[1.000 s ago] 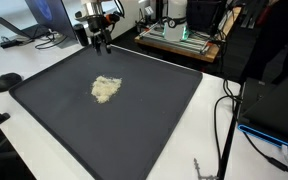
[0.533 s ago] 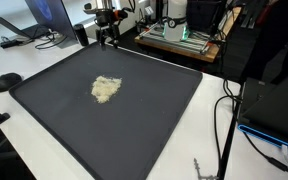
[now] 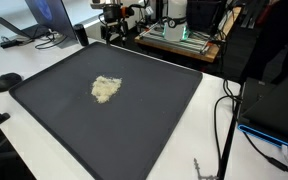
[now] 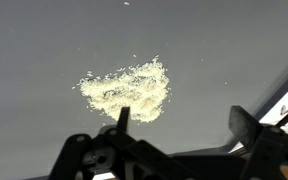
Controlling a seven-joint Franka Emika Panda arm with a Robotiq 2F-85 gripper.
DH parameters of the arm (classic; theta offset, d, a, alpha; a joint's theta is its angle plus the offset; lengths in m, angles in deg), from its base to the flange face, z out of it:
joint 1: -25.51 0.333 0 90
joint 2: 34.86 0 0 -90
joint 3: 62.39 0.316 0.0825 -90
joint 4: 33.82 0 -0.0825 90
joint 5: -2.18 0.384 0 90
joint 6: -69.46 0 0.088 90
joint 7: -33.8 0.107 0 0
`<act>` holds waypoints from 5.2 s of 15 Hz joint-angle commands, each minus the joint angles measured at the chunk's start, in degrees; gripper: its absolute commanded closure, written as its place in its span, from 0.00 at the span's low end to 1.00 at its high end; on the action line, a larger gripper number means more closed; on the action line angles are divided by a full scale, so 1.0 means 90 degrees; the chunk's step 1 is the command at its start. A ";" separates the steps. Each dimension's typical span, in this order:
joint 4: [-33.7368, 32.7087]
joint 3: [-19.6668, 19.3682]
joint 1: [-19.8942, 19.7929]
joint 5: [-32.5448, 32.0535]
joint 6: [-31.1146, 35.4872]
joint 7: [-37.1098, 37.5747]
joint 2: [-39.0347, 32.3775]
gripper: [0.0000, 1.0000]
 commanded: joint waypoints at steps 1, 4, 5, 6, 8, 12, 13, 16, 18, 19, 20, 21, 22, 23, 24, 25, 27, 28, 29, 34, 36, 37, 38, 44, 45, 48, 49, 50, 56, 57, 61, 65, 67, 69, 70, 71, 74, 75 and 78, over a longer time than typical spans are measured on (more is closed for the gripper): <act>0.0182 0.0323 0.0283 -0.0173 0.0571 0.0129 0.0268 0.00; 0.0194 0.0698 0.0557 -0.0664 0.1310 0.0553 0.0150 0.00; 0.0211 0.0821 0.0620 -0.1027 0.1618 0.0899 0.0053 0.00; 0.0212 0.0926 0.0664 -0.1409 0.1866 0.1290 -0.0034 0.00; 0.0283 0.1072 0.0681 -0.2365 0.2247 0.2209 -0.0167 0.00; 0.0441 0.0347 0.1156 -0.4591 0.2601 0.3939 -0.0535 0.00; 0.0416 0.0201 0.1154 -0.5111 0.2555 0.4314 -0.0600 0.00; 0.0157 -0.0826 0.1675 -0.6731 0.2189 0.5406 -0.0694 0.00; -0.0242 -0.1483 0.2168 -0.7829 0.1690 0.6252 -0.0690 0.00; -0.0472 -0.1660 0.2353 -0.8376 0.1394 0.6744 -0.0681 0.00; -0.0696 -0.1682 0.2476 -0.8913 0.1015 0.7275 -0.0654 0.00; -0.0872 -0.1624 0.2561 -0.9373 0.0689 0.7758 -0.0619 0.00; -0.1046 -0.1530 0.2673 -0.9676 0.0343 0.8114 -0.0611 0.00; -0.1210 -0.1071 0.2400 -0.9979 0.0034 0.8424 -0.0641 0.00; -0.1342 -0.0936 0.2454 -1.0196 -0.0217 0.8686 -0.0683 0.00; -0.1443 -0.0743 0.2468 -1.0317 -0.0470 0.8833 -0.0738 0.00; -0.1615 -0.0465 0.2508 -1.0819 -0.0816 0.9240 -0.0888 0.00; -0.1681 -0.0331 0.2524 -1.0984 -0.1007 0.9276 -0.0954 0.00; -0.1746 -0.0203 0.2543 -1.1145 -0.1205 0.9186 -0.1072 0.00; -0.2100 0.0188 0.2656 -1.1879 -0.1544 0.8723 -0.1758 0.00; -0.2274 0.0291 0.2739 -1.2150 -0.1676 0.8494 -0.2041 0.00; -0.2374 0.0338 0.2803 -1.2304 -0.1756 0.8415 -0.2187 0.00; -0.2462 0.0395 0.2850 -1.2396 -0.1861 0.8265 -0.2306 0.00; -0.3145 0.0630 0.3277 -1.3068 -0.3139 0.7672 -0.2996 0.00; -0.3266 0.0665 0.3349 -1.3207 -0.3392 0.7599 -0.3116 0.00; -0.3614 0.0788 0.3545 -1.3569 -0.4125 0.7305 -0.3471 0.00; -0.3730 0.0826 0.3606 -1.3700 -0.4365 0.7208 -0.3600 0.00; -0.3833 0.0854 0.3665 -1.3830 -0.4579 0.7161 -0.3722 0.00; -0.4389 0.1015 0.3816 -1.4384 -0.5481 0.6741 -0.4421 0.00; -0.4472 0.1032 0.3816 -1.4438 -0.5570 0.6692 -0.4518 0.00; -0.4750 0.1167 0.3579 -1.4143 -0.5623 0.6161 -0.4656 0.00; -0.4898 0.1362 0.3096 -1.3270 -0.5583 0.5339 -0.4411 0.00; -0.4993 0.1435 0.2819 -1.2600 -0.5559 0.5003 -0.4250 0.00; -0.5069 0.1437 0.2577 -1.1970 -0.5517 0.4903 -0.4076 0.00; -0.5076 0.1418 0.2457 -1.1657 -0.5468 0.4876 -0.3962 0.00; -0.5034 0.1402 0.2323 -1.1347 -0.5401 0.4801 -0.3826 0.00; -0.4854 0.1332 0.1915 -1.0382 -0.5177 0.4403 -0.3412 0.00; -0.4802 0.1279 0.1788 -1.0087 -0.5023 0.4319 -0.3295 0.00; -0.4552 0.1134 0.1394 -0.9202 -0.4433 0.3915 -0.2947 0.00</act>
